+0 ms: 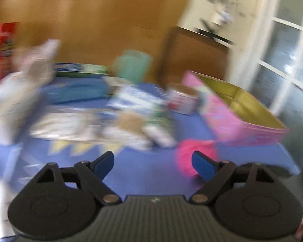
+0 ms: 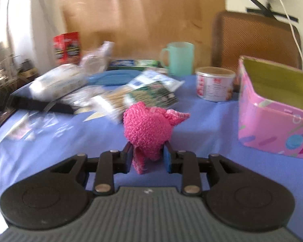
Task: Organize soft objects
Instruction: 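Grasp the pink fuzzy toy with the right gripper, then carry the pink toy into the pink tin and open the right gripper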
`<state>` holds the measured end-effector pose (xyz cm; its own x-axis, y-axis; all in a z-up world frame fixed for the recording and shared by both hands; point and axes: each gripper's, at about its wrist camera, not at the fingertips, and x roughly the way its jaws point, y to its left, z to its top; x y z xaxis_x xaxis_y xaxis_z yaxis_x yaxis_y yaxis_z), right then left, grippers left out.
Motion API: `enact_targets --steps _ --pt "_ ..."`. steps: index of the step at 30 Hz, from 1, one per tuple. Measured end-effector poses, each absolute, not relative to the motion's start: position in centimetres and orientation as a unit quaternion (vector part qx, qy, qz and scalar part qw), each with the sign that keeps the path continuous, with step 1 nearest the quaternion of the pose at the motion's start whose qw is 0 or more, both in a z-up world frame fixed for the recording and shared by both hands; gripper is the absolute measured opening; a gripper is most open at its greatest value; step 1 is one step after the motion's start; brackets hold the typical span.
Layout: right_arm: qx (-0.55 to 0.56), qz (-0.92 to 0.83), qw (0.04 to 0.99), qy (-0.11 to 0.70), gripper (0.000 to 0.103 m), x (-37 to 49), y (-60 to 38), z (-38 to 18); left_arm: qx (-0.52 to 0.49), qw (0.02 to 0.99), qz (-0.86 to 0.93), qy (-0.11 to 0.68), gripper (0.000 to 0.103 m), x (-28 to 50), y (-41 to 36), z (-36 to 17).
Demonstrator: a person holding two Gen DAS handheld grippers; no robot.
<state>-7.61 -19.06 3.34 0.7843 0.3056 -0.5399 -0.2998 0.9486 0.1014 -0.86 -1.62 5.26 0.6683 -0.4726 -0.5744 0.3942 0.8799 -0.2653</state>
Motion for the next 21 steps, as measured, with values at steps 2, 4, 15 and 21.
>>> enact_targets --steps 2,4,15,21 --pt "0.004 0.179 0.945 0.272 0.033 -8.6 -19.0 3.4 -0.053 0.893 -0.267 0.358 0.068 0.2 -4.2 4.6" --pt "-0.003 0.172 0.947 0.272 0.030 -8.6 -19.1 3.3 -0.058 0.879 -0.290 0.374 0.056 0.8 -5.9 3.7" --pt "0.028 0.026 0.989 0.146 0.030 -6.7 -28.5 8.0 0.000 0.879 -0.380 0.286 0.066 3.6 -19.0 11.6" --pt "0.084 -0.065 0.980 0.170 0.057 -5.2 -34.2 6.9 -0.035 0.905 -0.333 0.263 0.084 4.1 -17.6 10.6"
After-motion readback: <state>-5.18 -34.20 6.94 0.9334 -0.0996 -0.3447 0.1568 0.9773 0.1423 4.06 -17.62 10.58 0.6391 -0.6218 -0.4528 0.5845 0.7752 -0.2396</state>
